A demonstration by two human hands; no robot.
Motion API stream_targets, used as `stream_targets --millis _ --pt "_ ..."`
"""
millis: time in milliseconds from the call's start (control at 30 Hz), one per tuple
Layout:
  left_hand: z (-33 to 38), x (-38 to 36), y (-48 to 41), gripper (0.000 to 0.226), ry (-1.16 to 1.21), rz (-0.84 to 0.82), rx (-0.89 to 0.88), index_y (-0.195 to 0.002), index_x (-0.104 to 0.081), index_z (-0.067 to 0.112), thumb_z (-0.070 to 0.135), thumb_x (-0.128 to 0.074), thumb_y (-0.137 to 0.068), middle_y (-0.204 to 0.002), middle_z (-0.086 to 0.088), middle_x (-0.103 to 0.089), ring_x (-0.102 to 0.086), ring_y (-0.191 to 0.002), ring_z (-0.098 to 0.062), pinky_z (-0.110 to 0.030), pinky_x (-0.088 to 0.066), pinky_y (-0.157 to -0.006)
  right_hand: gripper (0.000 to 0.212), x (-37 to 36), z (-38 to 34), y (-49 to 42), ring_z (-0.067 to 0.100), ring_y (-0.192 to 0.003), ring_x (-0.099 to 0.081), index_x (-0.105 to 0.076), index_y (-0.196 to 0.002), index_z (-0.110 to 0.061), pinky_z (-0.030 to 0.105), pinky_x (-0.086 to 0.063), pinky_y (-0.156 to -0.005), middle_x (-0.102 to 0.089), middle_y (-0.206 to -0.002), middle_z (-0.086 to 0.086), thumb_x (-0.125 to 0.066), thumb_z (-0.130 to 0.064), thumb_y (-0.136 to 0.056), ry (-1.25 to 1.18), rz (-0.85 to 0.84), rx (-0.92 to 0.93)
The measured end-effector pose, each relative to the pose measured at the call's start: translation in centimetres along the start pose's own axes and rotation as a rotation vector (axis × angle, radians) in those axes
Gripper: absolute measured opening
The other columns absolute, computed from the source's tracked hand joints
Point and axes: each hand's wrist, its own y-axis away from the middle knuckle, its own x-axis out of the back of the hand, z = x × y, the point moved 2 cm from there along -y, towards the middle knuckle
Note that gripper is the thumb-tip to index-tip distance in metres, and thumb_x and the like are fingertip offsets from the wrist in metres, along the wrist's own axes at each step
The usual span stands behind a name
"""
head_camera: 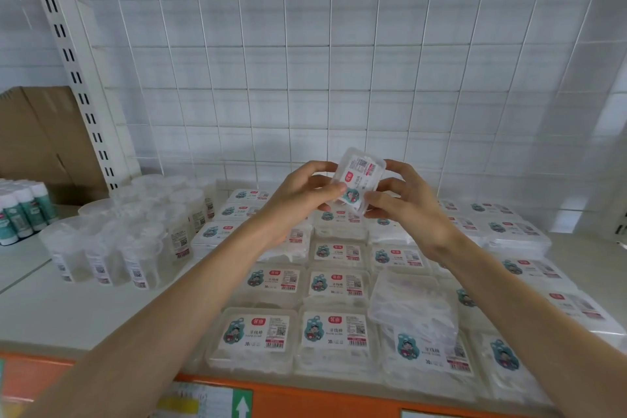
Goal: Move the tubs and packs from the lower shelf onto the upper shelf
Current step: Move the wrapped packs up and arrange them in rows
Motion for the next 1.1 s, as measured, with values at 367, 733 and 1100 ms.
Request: stream_targets --millis 367,733,1100 --pt "-0.5 0.5 -0.2 0.021 -0.107 0.040 -0.043 -0.114 -0.071 0.015 0.020 -0.056 -0.099 -0.100 -0.006 -0.071 -0.060 -0.080 -0.012 -0.019 -0.047 -0.064 0.054 0.4 0.1 0.1 -0.002 -0.128 -0.042 -0.058 -0.115 -0.036 0.016 -0.032 -0.106 -0.047 -0.135 -0.023 -0.086 -0.026 -0.069 0.731 -0.086 0.470" --pt "-1.5 3.7 -0.4 0.029 -0.885 0.006 -0.077 -0.119 -0.065 0.023 0.033 -0.043 -0.103 -0.120 0.004 -0.068 -0.063 -0.111 -0.017 -0.038 -0.048 -0.098 0.044 -0.2 0.4 0.6 0.002 -0.097 -0.051 -0.062 -0.098 -0.035 0.024 -0.043 -0.085 -0.060 -0.100 -0.022 -0.085 -0.047 -0.063 0.920 -0.272 0.344" --pt "-3.2 3.5 -0.5 0.040 -1.170 -0.113 0.046 -0.139 -0.045 0.015 0.034 -0.033 -0.106 -0.146 -0.003 -0.046 -0.040 -0.132 -0.021 -0.036 -0.028 -0.110 0.045 -0.8 0.8 0.8 0.000 -0.100 -0.049 -0.064 -0.102 -0.032 0.021 -0.040 -0.091 -0.058 -0.102 -0.020 -0.083 -0.051 -0.066 0.998 -0.362 0.346"
